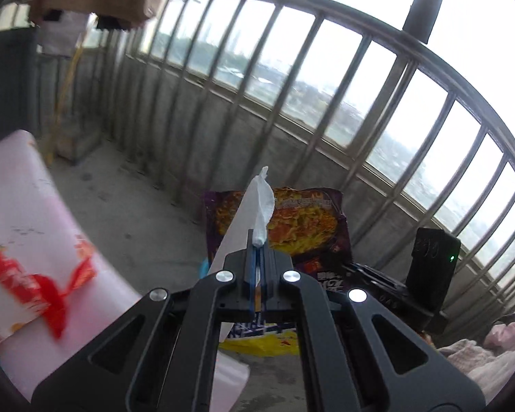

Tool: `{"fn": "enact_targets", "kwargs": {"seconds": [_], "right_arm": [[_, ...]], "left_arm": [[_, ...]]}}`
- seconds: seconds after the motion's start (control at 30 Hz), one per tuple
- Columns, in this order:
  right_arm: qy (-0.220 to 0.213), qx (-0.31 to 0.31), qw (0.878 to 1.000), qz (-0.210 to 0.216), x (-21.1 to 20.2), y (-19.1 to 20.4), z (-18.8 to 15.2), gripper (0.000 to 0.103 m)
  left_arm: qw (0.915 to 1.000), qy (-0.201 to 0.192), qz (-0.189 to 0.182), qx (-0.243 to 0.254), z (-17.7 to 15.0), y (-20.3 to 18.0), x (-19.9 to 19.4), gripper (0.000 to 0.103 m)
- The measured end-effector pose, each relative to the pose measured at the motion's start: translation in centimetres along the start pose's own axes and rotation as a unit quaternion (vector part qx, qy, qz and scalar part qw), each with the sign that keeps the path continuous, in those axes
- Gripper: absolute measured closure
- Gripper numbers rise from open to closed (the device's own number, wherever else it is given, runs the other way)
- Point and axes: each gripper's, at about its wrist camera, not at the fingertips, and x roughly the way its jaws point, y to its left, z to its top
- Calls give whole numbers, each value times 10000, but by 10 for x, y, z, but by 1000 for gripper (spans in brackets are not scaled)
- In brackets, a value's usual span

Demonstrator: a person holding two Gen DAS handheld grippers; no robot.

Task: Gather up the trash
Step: 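Carry bag and tissue over the wastebasket and open both tools to drop them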

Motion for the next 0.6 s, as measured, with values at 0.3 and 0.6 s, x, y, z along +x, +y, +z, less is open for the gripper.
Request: {"fn": "enact_targets", "kwargs": {"seconds": [0.3, 0.6], "right_arm": [[-135, 710, 9847, -1585, -2, -79, 0, 99], [272, 1436, 9611, -2345, 48, -147, -17, 99]], "left_arm": [[9919, 1158, -514, 22, 24, -20, 150, 103], [9749, 2170, -459, -174, 8, -18, 284, 103]]}}
